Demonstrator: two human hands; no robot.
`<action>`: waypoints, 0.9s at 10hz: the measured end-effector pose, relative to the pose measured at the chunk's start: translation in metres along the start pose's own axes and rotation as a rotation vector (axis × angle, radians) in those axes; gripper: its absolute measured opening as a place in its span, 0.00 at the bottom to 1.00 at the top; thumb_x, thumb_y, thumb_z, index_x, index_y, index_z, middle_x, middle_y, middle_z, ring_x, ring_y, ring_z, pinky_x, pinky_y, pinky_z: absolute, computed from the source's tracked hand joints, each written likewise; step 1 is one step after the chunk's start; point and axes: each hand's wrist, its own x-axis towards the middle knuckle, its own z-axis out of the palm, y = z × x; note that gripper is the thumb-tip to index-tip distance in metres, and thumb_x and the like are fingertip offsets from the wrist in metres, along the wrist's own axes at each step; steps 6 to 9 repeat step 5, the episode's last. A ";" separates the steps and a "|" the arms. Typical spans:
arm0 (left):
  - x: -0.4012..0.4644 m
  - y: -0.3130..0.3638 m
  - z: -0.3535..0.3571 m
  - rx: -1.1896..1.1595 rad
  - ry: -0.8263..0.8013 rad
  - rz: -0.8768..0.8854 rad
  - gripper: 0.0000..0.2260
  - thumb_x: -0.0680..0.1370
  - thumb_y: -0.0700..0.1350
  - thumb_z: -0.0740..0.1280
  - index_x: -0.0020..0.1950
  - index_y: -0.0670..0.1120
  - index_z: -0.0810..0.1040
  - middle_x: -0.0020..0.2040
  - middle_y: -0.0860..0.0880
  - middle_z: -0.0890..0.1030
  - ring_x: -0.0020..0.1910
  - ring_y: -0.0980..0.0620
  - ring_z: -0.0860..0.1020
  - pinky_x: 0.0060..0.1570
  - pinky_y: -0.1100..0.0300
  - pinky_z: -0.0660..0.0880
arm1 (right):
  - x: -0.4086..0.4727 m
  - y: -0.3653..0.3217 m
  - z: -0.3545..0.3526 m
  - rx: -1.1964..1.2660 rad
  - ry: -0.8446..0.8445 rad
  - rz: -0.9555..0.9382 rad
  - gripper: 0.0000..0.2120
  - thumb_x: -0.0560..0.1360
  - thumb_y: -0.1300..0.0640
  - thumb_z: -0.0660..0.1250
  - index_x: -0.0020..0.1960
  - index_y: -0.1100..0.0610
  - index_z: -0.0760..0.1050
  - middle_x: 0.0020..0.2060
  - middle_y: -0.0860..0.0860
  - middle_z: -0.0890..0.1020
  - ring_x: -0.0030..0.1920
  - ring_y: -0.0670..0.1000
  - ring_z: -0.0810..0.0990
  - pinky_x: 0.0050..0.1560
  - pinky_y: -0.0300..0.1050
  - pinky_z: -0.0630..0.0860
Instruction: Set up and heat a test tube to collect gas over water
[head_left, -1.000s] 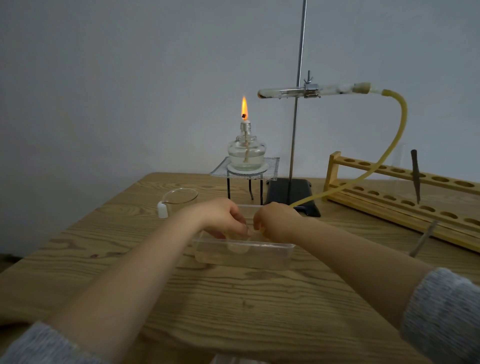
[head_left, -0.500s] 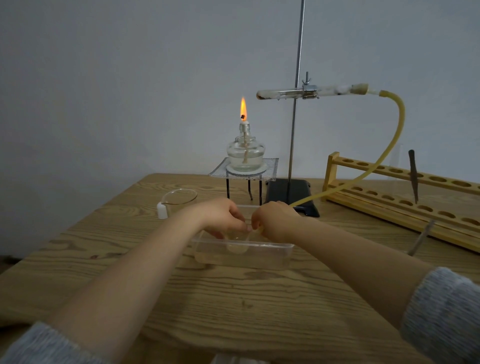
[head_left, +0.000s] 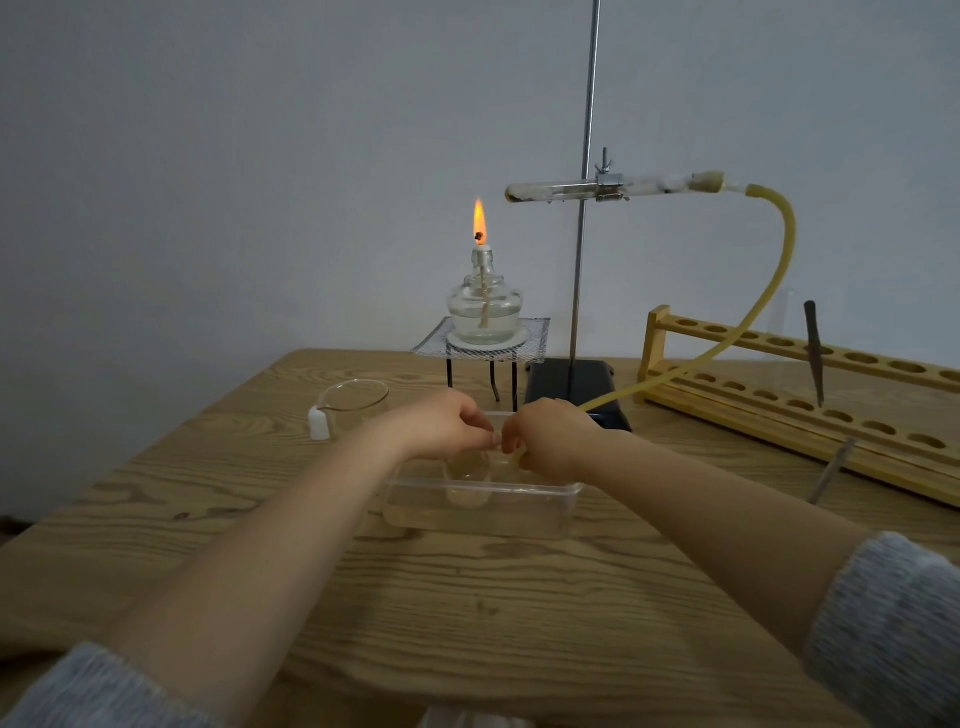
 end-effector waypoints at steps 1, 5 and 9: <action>0.001 0.003 0.000 0.011 0.018 0.017 0.14 0.77 0.52 0.66 0.60 0.49 0.79 0.54 0.52 0.79 0.43 0.58 0.75 0.37 0.67 0.68 | -0.003 0.001 -0.003 0.011 0.003 0.008 0.14 0.78 0.58 0.63 0.63 0.49 0.76 0.60 0.50 0.79 0.59 0.53 0.76 0.54 0.46 0.72; 0.003 0.023 0.009 -0.004 0.119 0.038 0.13 0.78 0.49 0.65 0.60 0.47 0.78 0.58 0.49 0.80 0.56 0.51 0.76 0.53 0.59 0.71 | -0.011 0.013 -0.005 0.070 0.096 0.070 0.13 0.79 0.53 0.59 0.54 0.54 0.80 0.48 0.52 0.82 0.48 0.54 0.79 0.53 0.50 0.76; 0.003 0.023 0.009 -0.004 0.119 0.038 0.13 0.78 0.49 0.65 0.60 0.47 0.78 0.58 0.49 0.80 0.56 0.51 0.76 0.53 0.59 0.71 | -0.011 0.013 -0.005 0.070 0.096 0.070 0.13 0.79 0.53 0.59 0.54 0.54 0.80 0.48 0.52 0.82 0.48 0.54 0.79 0.53 0.50 0.76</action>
